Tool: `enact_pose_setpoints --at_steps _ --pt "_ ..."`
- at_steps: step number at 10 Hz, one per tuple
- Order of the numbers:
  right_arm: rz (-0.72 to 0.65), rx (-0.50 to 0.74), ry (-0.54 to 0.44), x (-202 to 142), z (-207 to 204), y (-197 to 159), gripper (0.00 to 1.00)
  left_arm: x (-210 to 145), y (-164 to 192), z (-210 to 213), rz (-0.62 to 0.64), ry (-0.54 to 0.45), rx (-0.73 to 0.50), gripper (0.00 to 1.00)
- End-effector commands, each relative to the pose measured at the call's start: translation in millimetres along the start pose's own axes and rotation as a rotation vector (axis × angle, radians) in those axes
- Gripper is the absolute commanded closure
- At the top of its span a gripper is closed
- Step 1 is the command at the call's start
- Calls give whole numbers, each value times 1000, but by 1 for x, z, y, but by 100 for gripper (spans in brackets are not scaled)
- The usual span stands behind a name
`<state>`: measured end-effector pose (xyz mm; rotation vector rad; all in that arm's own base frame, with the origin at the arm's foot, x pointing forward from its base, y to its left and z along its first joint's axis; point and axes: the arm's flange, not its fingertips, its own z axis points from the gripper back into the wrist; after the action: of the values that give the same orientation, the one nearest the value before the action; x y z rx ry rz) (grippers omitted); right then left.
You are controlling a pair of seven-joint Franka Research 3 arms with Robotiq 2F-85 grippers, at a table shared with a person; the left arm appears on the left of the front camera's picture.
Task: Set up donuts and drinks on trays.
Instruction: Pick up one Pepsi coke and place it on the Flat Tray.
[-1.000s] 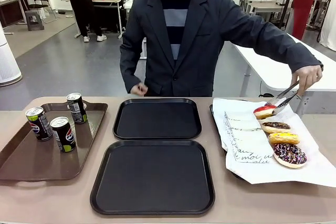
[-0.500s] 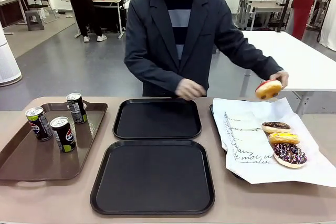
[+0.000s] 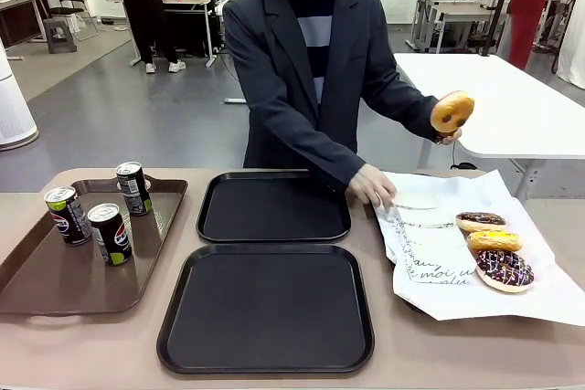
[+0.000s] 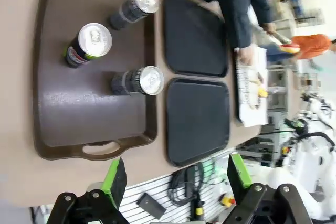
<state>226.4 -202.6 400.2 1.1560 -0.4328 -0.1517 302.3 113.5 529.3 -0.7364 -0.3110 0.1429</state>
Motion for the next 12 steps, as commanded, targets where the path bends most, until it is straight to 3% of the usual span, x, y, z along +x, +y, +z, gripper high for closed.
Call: enact_pose_setpoints --at_steps 1,6,10,12 --pt "15 17 -10 1 0 0 0 19 -19 -12 7 70 135 0" --pt "15 17 -10 1 0 0 0 29 -76 -78 -66 101 452 0" --pt "15 17 -10 1 0 0 0 19 -89 -148 -105 89 659 0" --pt "15 17 -10 1 0 0 0 15 -87 -169 -123 75 706 0"
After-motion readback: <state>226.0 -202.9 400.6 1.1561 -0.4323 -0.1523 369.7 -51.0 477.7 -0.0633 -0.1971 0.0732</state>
